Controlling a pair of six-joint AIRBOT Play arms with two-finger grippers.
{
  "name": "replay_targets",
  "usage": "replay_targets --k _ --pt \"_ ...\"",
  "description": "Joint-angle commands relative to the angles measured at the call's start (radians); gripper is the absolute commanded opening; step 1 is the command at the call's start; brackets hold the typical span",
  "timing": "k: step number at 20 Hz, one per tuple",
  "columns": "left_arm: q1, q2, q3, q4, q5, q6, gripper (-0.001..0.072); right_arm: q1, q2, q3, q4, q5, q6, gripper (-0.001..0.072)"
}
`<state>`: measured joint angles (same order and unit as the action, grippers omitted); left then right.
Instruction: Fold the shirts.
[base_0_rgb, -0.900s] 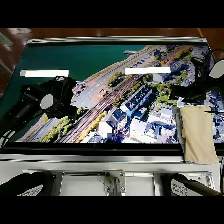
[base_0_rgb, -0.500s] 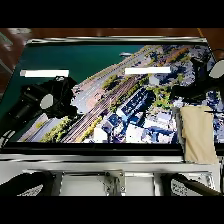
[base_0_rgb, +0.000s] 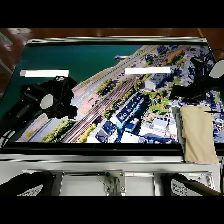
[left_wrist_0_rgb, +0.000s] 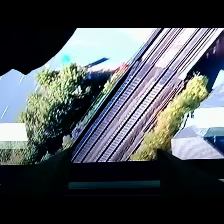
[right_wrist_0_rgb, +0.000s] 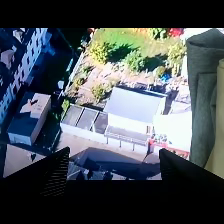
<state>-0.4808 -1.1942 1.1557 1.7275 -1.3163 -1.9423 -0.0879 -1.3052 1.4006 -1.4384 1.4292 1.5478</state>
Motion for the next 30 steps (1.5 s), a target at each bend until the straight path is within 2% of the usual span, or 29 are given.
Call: replay_targets --k 1,3,6,9,13,16,18,20,21,23,24,30 --pt "0.0 0.001 0.0 0.0 0.0 0.0 0.0613 0.0 -0.001 0.0 0.001 -0.043 0.006 0.068" --pt "0.0 0.0 0.0 0.0 0.01 0.0 0.0613 0.0 -0.001 0.0 0.015 -0.104 0.006 0.068" --pt "0.0 0.0 0.0 -0.001 0.098 0.0 0.0613 0.0 -0.001 0.0 0.046 -0.105 0.005 0.068" --pt "0.001 -0.011 0.0 -0.011 0.104 0.0 0.0613 0.0 -0.001 0.0 0.041 -0.106 0.003 0.0679" --pt "0.0 -0.029 0.0 -0.034 0.102 0.0 0.0612 0.0 -0.001 -0.001 0.05 -0.037 0.005 0.068" --pt "0.002 -0.038 0.0 0.047 0.101 0.0 0.061 0.0 -0.001 -0.001 0.05 0.013 0.011 0.0679" --pt "0.004 -0.045 0.0 0.05 0.101 0.0 0.061 0.0 -0.001 -0.001 0.05 0.024 0.02 0.0679" --pt "0.011 -0.051 0.0 0.073 0.131 0.051 0.0611 0.0 -0.001 -0.001 0.05 0.021 0.02 0.0679" --pt "0.028 -0.055 0.001 0.077 0.149 0.081 0.0612 0.0 -0.001 -0.001 0.05 0.02 0.02 0.068" --pt "0.105 -0.079 0.016 0.072 0.157 0.079 0.0629 0.0 -0.001 -0.001 0.05 0.019 0.019 0.0679" --pt "0.156 -0.1 0.029 0.062 0.157 0.079 0.0684 0.0 -0.001 -0.001 0.049 0.018 0.019 0.0679" --pt "0.402 -0.193 0.177 0.053 0.217 0.079 0.067 0.0 -0.001 -0.001 0.049 -0.08 0.019 0.0679"
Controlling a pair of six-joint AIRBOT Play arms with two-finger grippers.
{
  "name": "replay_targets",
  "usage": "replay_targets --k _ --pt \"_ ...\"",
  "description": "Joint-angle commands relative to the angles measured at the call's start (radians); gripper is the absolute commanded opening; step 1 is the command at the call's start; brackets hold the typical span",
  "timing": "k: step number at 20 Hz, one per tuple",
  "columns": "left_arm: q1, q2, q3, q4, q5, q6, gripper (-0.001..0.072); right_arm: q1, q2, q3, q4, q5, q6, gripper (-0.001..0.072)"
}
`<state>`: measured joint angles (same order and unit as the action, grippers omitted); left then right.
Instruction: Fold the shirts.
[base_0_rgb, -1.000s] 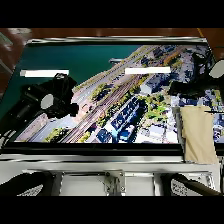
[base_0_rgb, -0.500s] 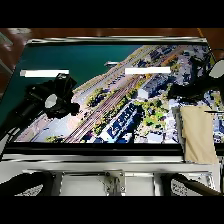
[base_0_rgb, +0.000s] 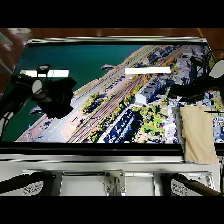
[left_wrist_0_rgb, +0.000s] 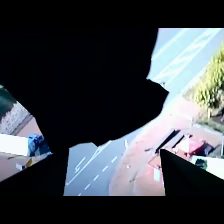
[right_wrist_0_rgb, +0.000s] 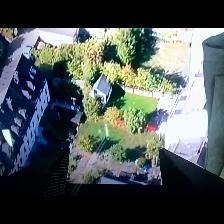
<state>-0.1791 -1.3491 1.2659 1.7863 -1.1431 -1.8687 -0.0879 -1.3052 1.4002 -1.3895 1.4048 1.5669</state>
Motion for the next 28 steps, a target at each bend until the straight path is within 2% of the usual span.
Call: replay_targets --k 1,6,13,18,20,21,22,23,24,28 --pt "0.134 -0.061 0.107 -0.012 0.043 0.005 0.067 0.0 -0.001 0.0 0.0 -0.072 0.0 0.0679" --pt "0.267 -0.212 0.266 -0.212 0.026 0.028 0.0672 0.0 -0.001 0.0 -0.001 -0.071 0.001 0.0679" --pt "0.259 -0.391 0.296 -0.217 0.001 0.029 0.069 0.0 -0.001 0.0 -0.003 -0.073 0.002 0.0679" --pt "0.253 -0.457 0.296 -0.231 -0.073 0.104 0.0686 0.0 -0.001 0.0 -0.003 -0.067 0.003 0.0679" --pt "0.254 -0.472 0.296 -0.235 -0.07 0.111 0.0658 0.0 -0.001 0.0 -0.003 -0.068 0.011 0.0679" --pt "0.254 -0.477 0.297 -0.235 -0.069 0.113 0.0517 0.0 -0.001 0.0 -0.003 -0.068 0.013 0.0679" --pt "0.253 -0.481 0.297 -0.236 -0.071 0.123 0.0227 0.0 -0.001 0.0 -0.003 -0.068 0.013 0.0679" --pt "0.253 -0.481 0.297 -0.246 -0.076 0.126 0.007 0.0 -0.001 0.0 -0.003 -0.066 0.013 0.0679" --pt "0.254 -0.478 0.297 -0.271 -0.085 0.154 0.0038 0.0 -0.001 0.0 -0.003 -0.066 0.013 0.0679" --pt "0.249 -0.46 0.354 -0.388 -0.156 0.263 0.0037 0.0 -0.001 0.0 -0.005 -0.066 0.011 0.0679"
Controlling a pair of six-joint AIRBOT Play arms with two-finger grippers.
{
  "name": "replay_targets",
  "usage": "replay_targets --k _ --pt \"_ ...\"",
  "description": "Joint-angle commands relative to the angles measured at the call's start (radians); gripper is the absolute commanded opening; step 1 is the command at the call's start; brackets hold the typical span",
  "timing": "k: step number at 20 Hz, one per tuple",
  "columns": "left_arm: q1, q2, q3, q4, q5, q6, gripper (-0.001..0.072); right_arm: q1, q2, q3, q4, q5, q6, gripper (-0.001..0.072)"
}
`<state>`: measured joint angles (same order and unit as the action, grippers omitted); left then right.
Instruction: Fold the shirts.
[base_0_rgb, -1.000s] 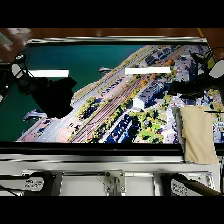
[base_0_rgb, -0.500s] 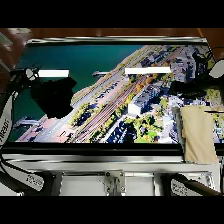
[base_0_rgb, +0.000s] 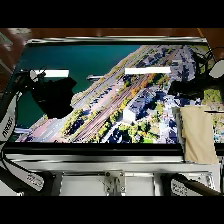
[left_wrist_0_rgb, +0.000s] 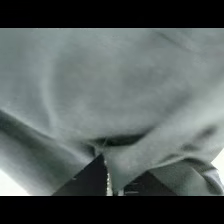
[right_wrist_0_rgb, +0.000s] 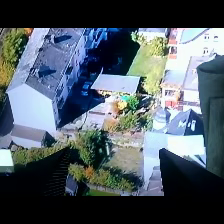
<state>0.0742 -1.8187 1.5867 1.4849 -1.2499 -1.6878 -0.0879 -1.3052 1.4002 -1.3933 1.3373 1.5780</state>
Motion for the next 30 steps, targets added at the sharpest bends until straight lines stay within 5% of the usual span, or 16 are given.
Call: replay_targets --k 1,7,11,15,17,21,25,26,27,28,30 --pt "-0.014 0.032 0.049 -0.125 -0.054 0.125 0.0037 0.0 -0.001 0.0 -0.002 0.001 0.0 0.0679" --pt "-0.178 0.317 0.059 -0.163 -0.043 0.203 0.0037 0.0 0.0 0.0 -0.138 0.014 -0.106 0.0679" --pt "-0.327 0.451 0.059 -0.262 -0.042 0.199 0.0037 0.0 0.011 0.0 -0.144 0.227 -0.12 0.0679" --pt "-0.539 0.435 0.058 -0.319 0.029 0.174 0.0037 0.0 0.074 0.0 -0.146 0.33 -0.121 0.0679" --pt "-0.661 0.407 0.058 -0.319 0.162 0.102 0.0037 0.0 0.131 0.0 -0.158 0.335 -0.121 0.0678" --pt "-0.858 0.304 0.058 -0.319 0.441 0.091 0.0037 0.0 0.213 0.0 -0.214 0.325 -0.119 0.0678" --pt "-0.909 0.169 0.058 -0.383 0.46 -0.008 0.004 0.0 0.217 0.0 -0.208 0.343 -0.105 0.0678" --pt "-0.909 0.145 0.058 -0.443 0.448 0.024 0.0215 0.0 0.217 0.0 -0.209 0.343 -0.105 0.0678" --pt "-0.906 0.137 0.058 -0.467 0.415 0.068 0.0588 0.0 0.217 0.0 -0.211 0.341 -0.105 0.0678" --pt "-0.894 0.138 0.058 -0.465 0.367 0.068 0.0717 0.0 0.217 0.0 -0.229 0.335 -0.11 0.0678" --pt "-0.828 0.166 0.059 -0.425 0.224 0.095 0.0707 -0.001 0.217 0.0 -0.286 0.323 -0.113 0.0678"
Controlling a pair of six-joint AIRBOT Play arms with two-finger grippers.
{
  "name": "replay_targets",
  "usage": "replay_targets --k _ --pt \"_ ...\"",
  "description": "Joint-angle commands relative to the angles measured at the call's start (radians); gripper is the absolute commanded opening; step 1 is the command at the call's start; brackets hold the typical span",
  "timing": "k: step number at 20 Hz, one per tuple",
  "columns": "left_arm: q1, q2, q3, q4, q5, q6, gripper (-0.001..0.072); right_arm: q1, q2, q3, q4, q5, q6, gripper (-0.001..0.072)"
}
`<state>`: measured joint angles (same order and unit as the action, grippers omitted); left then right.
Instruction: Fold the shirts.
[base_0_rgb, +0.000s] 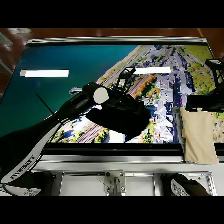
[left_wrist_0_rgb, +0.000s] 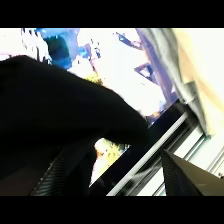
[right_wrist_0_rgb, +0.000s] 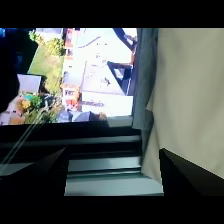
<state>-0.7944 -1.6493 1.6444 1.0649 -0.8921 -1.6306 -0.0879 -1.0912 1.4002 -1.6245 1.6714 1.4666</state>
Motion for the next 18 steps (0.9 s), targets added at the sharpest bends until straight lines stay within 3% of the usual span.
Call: replay_targets --k 1,5,8,12,18 --pt "0.087 0.02 0.001 0.053 -0.189 0.037 0.0707 -0.005 0.003 0.0 -0.069 -0.021 -0.001 0.0678" --pt "0.33 0.133 -0.005 0.158 -0.361 0.055 0.0708 -0.111 0.003 -0.041 -0.047 -0.119 -0.001 0.0678" --pt "0.485 0.213 -0.143 0.16 -0.373 0.073 0.0708 -0.267 0.003 -0.173 0.137 -0.17 -0.01 0.0678" --pt "0.57 0.215 -0.412 -0.03 -0.28 0.066 0.0709 -0.386 0.003 -0.379 0.489 -0.304 -0.11 0.0678" --pt "0.563 0.11 -0.585 -0.176 -0.106 0.067 0.0709 -0.378 0.003 -0.494 0.524 -0.397 -0.126 0.0678"
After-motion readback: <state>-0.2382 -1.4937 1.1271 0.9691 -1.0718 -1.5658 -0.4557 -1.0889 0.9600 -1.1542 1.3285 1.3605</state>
